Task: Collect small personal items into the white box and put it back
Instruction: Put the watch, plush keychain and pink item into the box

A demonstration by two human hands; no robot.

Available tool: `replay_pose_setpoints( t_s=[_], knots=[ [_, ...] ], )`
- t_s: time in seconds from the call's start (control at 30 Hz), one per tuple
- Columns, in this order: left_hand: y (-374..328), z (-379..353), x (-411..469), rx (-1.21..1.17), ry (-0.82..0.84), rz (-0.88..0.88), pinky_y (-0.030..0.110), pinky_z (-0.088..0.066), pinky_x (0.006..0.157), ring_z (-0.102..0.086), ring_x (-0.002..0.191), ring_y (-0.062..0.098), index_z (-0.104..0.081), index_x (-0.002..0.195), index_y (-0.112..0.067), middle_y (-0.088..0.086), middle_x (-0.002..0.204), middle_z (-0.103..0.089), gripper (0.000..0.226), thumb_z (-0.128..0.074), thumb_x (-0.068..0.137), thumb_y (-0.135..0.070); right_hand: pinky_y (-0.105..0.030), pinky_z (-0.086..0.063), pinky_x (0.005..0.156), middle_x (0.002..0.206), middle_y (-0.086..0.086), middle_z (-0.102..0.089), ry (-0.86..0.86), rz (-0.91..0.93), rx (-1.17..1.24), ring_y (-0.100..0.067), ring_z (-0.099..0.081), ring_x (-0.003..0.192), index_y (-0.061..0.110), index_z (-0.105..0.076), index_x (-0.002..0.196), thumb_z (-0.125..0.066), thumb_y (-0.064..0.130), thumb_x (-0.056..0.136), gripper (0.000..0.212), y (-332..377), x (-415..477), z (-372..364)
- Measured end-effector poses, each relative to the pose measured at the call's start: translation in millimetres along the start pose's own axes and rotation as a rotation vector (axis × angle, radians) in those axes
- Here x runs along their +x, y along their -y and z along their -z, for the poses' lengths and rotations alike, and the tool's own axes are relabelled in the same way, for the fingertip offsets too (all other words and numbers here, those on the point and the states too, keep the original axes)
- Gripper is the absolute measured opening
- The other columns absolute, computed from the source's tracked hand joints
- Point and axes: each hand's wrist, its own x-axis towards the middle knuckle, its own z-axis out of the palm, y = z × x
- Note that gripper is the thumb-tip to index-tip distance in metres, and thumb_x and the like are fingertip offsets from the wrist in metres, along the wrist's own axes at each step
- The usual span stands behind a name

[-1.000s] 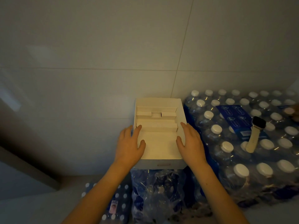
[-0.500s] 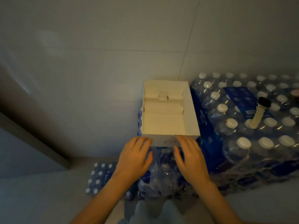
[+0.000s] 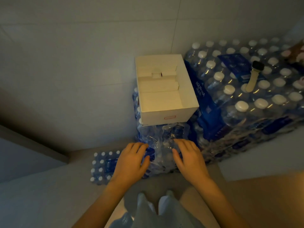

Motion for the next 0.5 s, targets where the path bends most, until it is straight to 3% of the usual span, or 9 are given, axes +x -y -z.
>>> replay_pose_setpoints(
  t_s=[0.23,0.5],
  knots=[
    [-31,24,28,-0.048,-0.06,-0.124,0.038,-0.051,0.082,-0.054,0.104,0.025,-0.056,0.123,-0.012,0.004,0.117,-0.061,0.046,-0.039,0.091,-0.041,-0.036,-0.048,0.091,0.12,-0.003,-0.06,-0.124,-0.048,-0.033,-0.019,-0.053,0.11,0.011,-0.055,0.127,-0.04,0.038,0.096,0.043,-2,-15,32],
    [-121,0,30,-0.094,-0.044,-0.265,0.039,-0.052,0.082,-0.054,0.105,0.024,-0.058,0.121,-0.011,0.005,0.114,-0.063,0.047,-0.039,0.091,-0.042,-0.035,-0.047,0.092,0.121,-0.003,-0.06,-0.238,-0.172,-0.042,-0.02,-0.053,0.111,0.011,-0.053,0.13,-0.038,0.039,0.098,0.045,-51,-76,83]
  ],
)
